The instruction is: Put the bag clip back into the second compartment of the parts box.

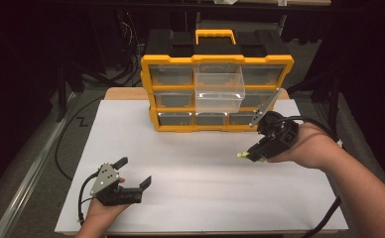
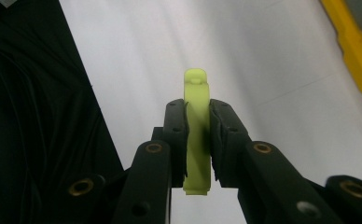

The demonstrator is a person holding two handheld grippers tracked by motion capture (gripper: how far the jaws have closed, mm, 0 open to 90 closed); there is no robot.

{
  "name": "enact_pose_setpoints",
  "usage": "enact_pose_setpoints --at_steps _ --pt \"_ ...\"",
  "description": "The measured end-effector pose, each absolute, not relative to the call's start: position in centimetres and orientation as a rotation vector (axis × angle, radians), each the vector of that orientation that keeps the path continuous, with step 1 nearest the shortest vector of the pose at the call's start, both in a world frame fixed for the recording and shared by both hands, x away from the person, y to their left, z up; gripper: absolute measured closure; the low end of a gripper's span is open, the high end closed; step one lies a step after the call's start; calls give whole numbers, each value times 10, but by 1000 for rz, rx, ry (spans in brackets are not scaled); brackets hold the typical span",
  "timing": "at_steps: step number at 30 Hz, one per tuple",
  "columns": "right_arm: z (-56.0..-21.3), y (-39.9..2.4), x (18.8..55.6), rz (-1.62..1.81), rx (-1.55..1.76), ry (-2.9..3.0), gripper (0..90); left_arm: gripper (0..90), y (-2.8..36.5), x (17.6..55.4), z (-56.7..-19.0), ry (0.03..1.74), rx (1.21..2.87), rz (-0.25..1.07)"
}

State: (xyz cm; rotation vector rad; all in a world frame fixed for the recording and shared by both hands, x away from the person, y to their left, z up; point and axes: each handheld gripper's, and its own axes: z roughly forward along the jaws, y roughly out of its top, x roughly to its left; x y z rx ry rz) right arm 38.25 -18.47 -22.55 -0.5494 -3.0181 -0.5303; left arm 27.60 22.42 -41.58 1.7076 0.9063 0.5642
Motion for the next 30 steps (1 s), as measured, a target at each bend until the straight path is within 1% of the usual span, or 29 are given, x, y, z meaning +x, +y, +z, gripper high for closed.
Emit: enact_pose_setpoints --at_steps 30 --pt "-149 -167 394 -577 -500 -3043 791 5 224 274 -415 897 1706 560"
